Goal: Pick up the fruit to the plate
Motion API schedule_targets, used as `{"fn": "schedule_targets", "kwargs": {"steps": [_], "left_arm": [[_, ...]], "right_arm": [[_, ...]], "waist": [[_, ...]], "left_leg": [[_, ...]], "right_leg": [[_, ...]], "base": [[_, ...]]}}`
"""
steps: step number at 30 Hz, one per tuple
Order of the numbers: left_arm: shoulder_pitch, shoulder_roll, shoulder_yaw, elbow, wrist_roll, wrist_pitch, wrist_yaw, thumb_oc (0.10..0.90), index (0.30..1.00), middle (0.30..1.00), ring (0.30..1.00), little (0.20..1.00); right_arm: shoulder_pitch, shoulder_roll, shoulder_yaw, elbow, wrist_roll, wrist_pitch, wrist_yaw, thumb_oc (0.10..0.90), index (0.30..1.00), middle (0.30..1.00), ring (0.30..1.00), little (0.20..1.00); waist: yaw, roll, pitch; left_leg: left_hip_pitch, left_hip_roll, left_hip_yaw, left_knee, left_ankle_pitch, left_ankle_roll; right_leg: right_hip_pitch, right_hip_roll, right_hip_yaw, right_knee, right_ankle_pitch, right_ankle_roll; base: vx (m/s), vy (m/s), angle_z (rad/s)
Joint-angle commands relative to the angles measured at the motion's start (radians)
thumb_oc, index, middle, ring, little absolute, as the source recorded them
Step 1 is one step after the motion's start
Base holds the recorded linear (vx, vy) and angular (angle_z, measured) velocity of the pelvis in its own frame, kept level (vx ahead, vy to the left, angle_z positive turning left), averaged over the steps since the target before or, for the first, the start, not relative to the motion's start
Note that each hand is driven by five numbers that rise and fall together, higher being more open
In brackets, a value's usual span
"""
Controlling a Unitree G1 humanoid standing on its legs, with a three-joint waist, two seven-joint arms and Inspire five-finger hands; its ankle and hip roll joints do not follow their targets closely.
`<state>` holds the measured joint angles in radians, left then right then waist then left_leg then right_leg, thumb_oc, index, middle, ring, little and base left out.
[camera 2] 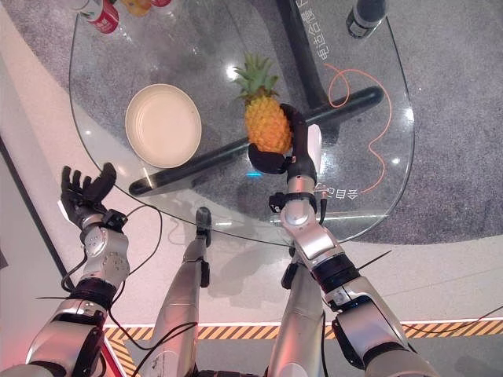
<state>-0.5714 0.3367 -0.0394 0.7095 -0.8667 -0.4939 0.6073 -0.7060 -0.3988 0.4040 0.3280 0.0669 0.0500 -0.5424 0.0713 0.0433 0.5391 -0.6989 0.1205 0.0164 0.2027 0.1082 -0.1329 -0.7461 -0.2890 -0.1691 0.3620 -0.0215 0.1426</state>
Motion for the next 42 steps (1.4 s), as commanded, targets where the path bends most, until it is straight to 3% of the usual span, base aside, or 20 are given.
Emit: {"fn": "schedule_targets", "kwargs": {"steps": [1,3,8,13,19,24,42], "left_arm": [[0.003,0.104,0.084,-0.073,0.076,-0.15,0.097,0.8,0.9,0.9,0.9,0.9],[-0.005,0.103,0.091,-0.129,0.112,-0.198,0.117,0.8,0.9,0.9,0.9,0.9],[-0.026,0.099,0.094,-0.225,0.187,-0.241,0.131,0.8,0.9,0.9,0.9,0.9],[-0.042,0.062,0.074,-0.35,0.255,-0.239,0.081,0.8,0.9,0.9,0.9,0.9],[-0.034,0.035,0.05,-0.467,0.242,-0.207,-0.012,0.8,0.9,0.9,0.9,0.9],[-0.026,0.01,0.012,-0.569,0.133,-0.137,-0.171,0.8,0.9,0.9,0.9,0.9],[0.019,-0.054,-0.088,-0.737,-0.269,0.108,-0.471,0.8,0.9,0.9,0.9,0.9]], "right_arm": [[-0.047,-0.006,-0.001,-0.187,-0.116,-0.147,0.026,0.1,0.3,0.3,0.3,0.2],[-0.054,-0.01,0.014,-0.21,-0.146,-0.152,0.046,0.1,0.3,0.3,0.3,0.2],[-0.066,-0.011,0.023,-0.248,-0.191,-0.152,0.08,0.1,0.3,0.3,0.3,0.2],[-0.082,0.002,0.022,-0.283,-0.233,-0.149,0.086,0.1,0.3,0.3,0.3,0.2],[-0.078,0.009,0.003,-0.315,-0.259,-0.165,0.107,0.1,0.3,0.3,0.3,0.2],[-0.077,0.008,-0.002,-0.364,-0.294,-0.17,0.155,0.1,0.3,0.3,0.3,0.2],[-0.075,-0.011,0.0,-0.493,-0.308,-0.192,0.252,0.1,0.3,0.3,0.3,0.2]], "waist": [[-0.006,-0.01,-0.019],[-0.002,-0.012,-0.019],[0.003,-0.013,-0.019],[0.009,-0.013,-0.019],[0.01,-0.018,-0.019],[0.009,-0.019,-0.019],[-0.001,-0.003,-0.019]], "left_leg": [[-0.024,-0.006,0.0,0.042,-0.005,0.032],[-0.026,-0.004,-0.001,0.04,-0.005,0.032],[-0.027,-0.005,-0.003,0.042,-0.008,0.033],[-0.028,-0.007,-0.007,0.044,-0.011,0.036],[-0.031,-0.01,-0.01,0.045,-0.014,0.04],[-0.033,-0.013,-0.011,0.047,-0.015,0.044],[-0.027,-0.022,-0.007,0.048,-0.016,0.05]], "right_leg": [[0.022,0.025,-0.004,-0.025,0.067,-0.013],[0.025,0.026,-0.005,-0.028,0.066,-0.014],[0.028,0.025,-0.006,-0.029,0.066,-0.013],[0.031,0.023,-0.007,-0.027,0.067,-0.01],[0.034,0.025,-0.01,-0.033,0.071,-0.008],[0.033,0.022,-0.009,-0.035,0.076,-0.004],[0.035,0.005,-0.013,-0.045,0.093,0.008]], "base": [[0.0,0.0,0.0],[0.0,0.0,0.0],[0.0,0.0,0.0],[0.0,0.0,0.0],[0.0,-0.005,0.0],[0.0,0.0,0.0],[0.0,0.0,0.0]]}}
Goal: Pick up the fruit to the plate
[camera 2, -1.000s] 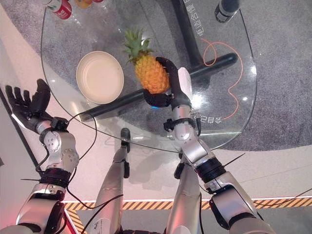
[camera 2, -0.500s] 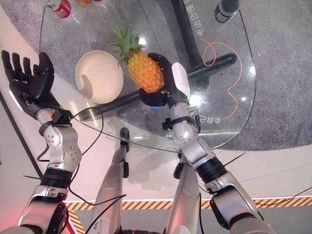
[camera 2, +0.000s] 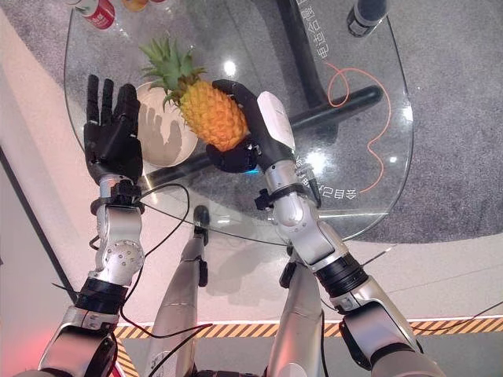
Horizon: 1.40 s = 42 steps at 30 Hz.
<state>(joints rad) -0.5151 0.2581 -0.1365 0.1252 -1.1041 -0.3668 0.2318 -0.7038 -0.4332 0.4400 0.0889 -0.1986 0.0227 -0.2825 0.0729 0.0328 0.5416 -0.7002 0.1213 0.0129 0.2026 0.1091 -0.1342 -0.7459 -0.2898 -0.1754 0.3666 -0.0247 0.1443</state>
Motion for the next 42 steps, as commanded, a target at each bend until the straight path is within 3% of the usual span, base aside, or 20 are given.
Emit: {"fn": "schedule_targets", "kwargs": {"steps": [1,14,42], "left_arm": [[-0.036,0.023,0.006,-0.157,-0.045,-0.013,-0.104,0.8,0.9,0.9,0.9,0.9],[-0.032,0.016,-0.026,-0.203,-0.143,0.012,-0.177,0.8,0.9,0.9,0.9,0.9],[-0.032,0.01,-0.034,-0.234,-0.139,0.01,-0.225,0.8,0.9,0.9,0.9,0.9]], "right_arm": [[-0.077,0.025,-0.035,-0.257,-0.04,-0.167,-0.003,0.1,0.3,0.3,0.3,0.2],[-0.088,0.029,0.033,-0.294,-0.028,-0.15,0.078,0.1,0.3,0.3,0.3,0.2],[-0.088,0.047,0.101,-0.31,-0.004,-0.118,0.166,0.1,0.3,0.3,0.3,0.2]], "waist": [[-0.003,0.008,-0.022],[-0.001,0.018,-0.022],[0.005,0.016,-0.022]], "left_leg": [[-0.027,-0.022,-0.003,0.049,-0.017,0.052],[-0.021,-0.024,0.0,0.043,-0.013,0.051],[-0.005,-0.03,-0.005,0.033,-0.009,0.051]], "right_leg": [[0.034,0.005,-0.007,-0.048,0.096,0.006],[0.034,-0.003,-0.006,-0.053,0.101,0.006],[0.049,-0.002,-0.007,-0.062,0.105,0.004]], "base": [[0.0,0.0,0.0],[0.0,0.0,0.0],[0.0,0.0,0.01]]}}
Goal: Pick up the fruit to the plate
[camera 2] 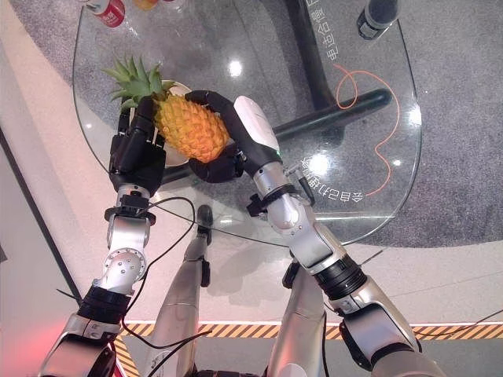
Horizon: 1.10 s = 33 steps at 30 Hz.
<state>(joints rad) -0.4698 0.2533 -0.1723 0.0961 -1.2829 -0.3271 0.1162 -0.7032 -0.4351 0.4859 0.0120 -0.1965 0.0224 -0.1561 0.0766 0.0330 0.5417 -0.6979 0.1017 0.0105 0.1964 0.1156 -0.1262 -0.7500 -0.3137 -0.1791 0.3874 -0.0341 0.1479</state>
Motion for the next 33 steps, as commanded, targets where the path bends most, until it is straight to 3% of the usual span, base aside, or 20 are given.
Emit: {"fn": "schedule_targets", "kwargs": {"steps": [1,14,15,16,17,18,33], "left_arm": [[-0.077,0.015,0.001,-0.206,0.038,-0.03,-0.112,0.8,0.9,0.9,0.9,0.9],[-0.081,0.014,-0.002,-0.213,0.061,-0.036,-0.128,0.8,0.9,0.9,0.9,0.9],[-0.081,0.013,-0.003,-0.215,0.064,-0.036,-0.128,0.734,0.844,0.844,0.844,0.834],[-0.082,0.013,-0.004,-0.215,0.067,-0.043,-0.14,0.35,0.514,0.514,0.514,0.45],[-0.084,0.013,-0.003,-0.215,0.069,-0.046,-0.142,0.193,0.38,0.38,0.38,0.293],[-0.085,0.014,-0.002,-0.217,0.069,-0.049,-0.147,0.1,0.3,0.3,0.3,0.2],[-0.09,-0.002,0.007,-0.211,0.083,-0.079,-0.171,0.1,0.3,0.3,0.3,0.2]], "right_arm": [[-0.089,0.047,0.057,-0.233,-0.005,-0.118,0.041,0.1,0.3,0.3,0.3,0.2],[-0.094,0.048,0.069,-0.228,-0.006,-0.113,0.066,0.1,0.3,0.3,0.3,0.2],[-0.094,0.049,0.07,-0.227,-0.007,-0.113,0.067,0.1,0.3,0.3,0.3,0.2],[-0.094,0.049,0.071,-0.228,-0.005,-0.112,0.072,0.1,0.3,0.3,0.3,0.2],[-0.094,0.048,0.07,-0.229,-0.004,-0.113,0.074,0.1,0.3,0.3,0.3,0.2],[-0.093,0.047,0.07,-0.229,-0.003,-0.115,0.075,0.1,0.3,0.3,0.3,0.2],[-0.096,0.057,0.069,-0.227,-0.008,-0.113,0.081,0.1,0.3,0.3,0.3,0.2]], "waist": [[0.002,0.016,-0.022],[0.003,0.016,-0.022],[0.003,0.016,-0.022],[0.003,0.016,-0.022],[0.003,0.016,-0.022],[0.003,0.015,-0.022],[0.002,0.009,-0.022]], "left_leg": [[-0.006,-0.01,-0.003,0.04,-0.016,0.043],[-0.007,-0.01,-0.003,0.036,-0.014,0.041],[-0.006,-0.01,-0.004,0.035,-0.014,0.041],[-0.006,-0.01,-0.004,0.035,-0.013,0.042],[-0.005,-0.01,-0.004,0.035,-0.014,0.041],[-0.004,-0.01,-0.004,0.034,-0.014,0.041],[-0.002,-0.012,-0.007,0.032,-0.015,0.042]], "right_leg": [[0.054,0.021,-0.003,-0.083,0.115,0.001],[0.053,0.021,-0.003,-0.086,0.115,0.001],[0.054,0.021,-0.003,-0.086,0.116,0.001],[0.054,0.02,-0.003,-0.086,0.116,0.001],[0.055,0.02,-0.003,-0.087,0.116,0.001],[0.056,0.021,-0.003,-0.088,0.116,0.001],[0.055,0.026,0.001,-0.087,0.115,0.0]], "base": [[0.0,0.0,0.0],[0.0,0.0,0.0],[0.0,0.0,0.0],[0.0,0.0,0.0],[0.0,0.0,0.0],[0.0,0.0,0.0],[0.0,0.0,0.0]]}}
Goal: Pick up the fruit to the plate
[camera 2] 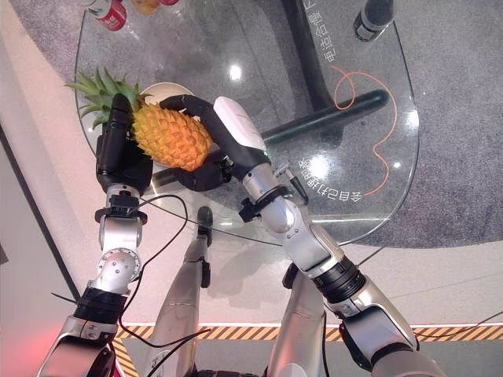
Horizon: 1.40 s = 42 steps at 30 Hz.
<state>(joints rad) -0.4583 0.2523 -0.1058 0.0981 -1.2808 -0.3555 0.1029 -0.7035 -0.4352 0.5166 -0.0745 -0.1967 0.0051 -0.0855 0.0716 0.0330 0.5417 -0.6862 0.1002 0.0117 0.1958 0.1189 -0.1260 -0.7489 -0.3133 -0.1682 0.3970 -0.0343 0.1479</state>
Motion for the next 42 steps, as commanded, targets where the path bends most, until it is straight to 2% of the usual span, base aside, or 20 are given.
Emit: {"fn": "schedule_targets", "kwargs": {"steps": [1,12,13,14,31,42], "left_arm": [[-0.103,-0.001,-0.061,-0.213,0.081,-0.052,-0.157,0.1,0.3,0.3,0.3,0.2],[-0.104,-0.009,-0.056,-0.22,0.078,-0.051,-0.163,0.1,0.3,0.3,0.3,0.2],[-0.104,-0.01,-0.055,-0.22,0.078,-0.05,-0.164,0.1,0.3,0.3,0.3,0.2],[-0.106,-0.011,-0.056,-0.22,0.078,-0.048,-0.164,0.1,0.3,0.3,0.3,0.2],[-0.096,-0.022,-0.056,-0.228,0.09,-0.056,-0.158,0.1,0.3,0.3,0.3,0.2],[-0.1,-0.02,-0.04,-0.22,0.152,-0.124,-0.091,0.1,0.3,0.3,0.3,0.2]], "right_arm": [[-0.096,0.059,0.039,-0.14,-0.01,-0.094,0.008,0.1,0.3,0.3,0.3,0.2],[-0.094,0.063,0.03,-0.141,-0.014,-0.093,-0.008,0.1,0.3,0.3,0.3,0.2],[-0.094,0.063,0.03,-0.139,-0.012,-0.092,-0.015,0.295,0.467,0.467,0.467,0.395],[-0.094,0.067,0.026,-0.139,-0.002,-0.081,-0.023,0.8,0.9,0.9,0.9,0.9],[-0.071,0.079,0.007,-0.15,-0.002,-0.082,-0.053,0.8,0.9,0.9,0.9,0.9],[-0.068,0.082,0.0,-0.147,0.0,-0.082,-0.065,0.8,0.9,0.9,0.9,0.9]], "waist": [[0.007,0.01,-0.022],[0.006,0.009,-0.022],[0.006,0.009,-0.022],[0.005,0.01,-0.022],[0.0,0.015,-0.022],[0.001,0.015,-0.022]], "left_leg": [[-0.012,-0.011,-0.008,0.033,-0.018,0.042],[-0.015,-0.009,-0.008,0.034,-0.019,0.042],[-0.016,-0.009,-0.008,0.034,-0.019,0.042],[-0.016,-0.009,-0.008,0.035,-0.018,0.041],[-0.012,-0.009,-0.005,0.031,-0.018,0.043],[-0.011,-0.009,-0.007,0.029,-0.017,0.042]], "right_leg": [[0.054,0.026,-0.009,-0.096,0.115,0.0],[0.051,0.027,-0.009,-0.093,0.113,0.0],[0.051,0.027,-0.009,-0.093,0.113,0.0],[0.05,0.026,-0.008,-0.093,0.114,0.0],[0.049,0.027,-0.002,-0.092,0.113,-0.001],[0.049,0.029,-0.001,-0.089,0.11,-0.002]], "base": [[0.0,0.0,0.0],[0.0,0.0,0.0],[0.0,0.0,0.0],[0.0,0.0,0.0],[0.0,0.0,0.0],[0.0,0.0,0.0]]}}
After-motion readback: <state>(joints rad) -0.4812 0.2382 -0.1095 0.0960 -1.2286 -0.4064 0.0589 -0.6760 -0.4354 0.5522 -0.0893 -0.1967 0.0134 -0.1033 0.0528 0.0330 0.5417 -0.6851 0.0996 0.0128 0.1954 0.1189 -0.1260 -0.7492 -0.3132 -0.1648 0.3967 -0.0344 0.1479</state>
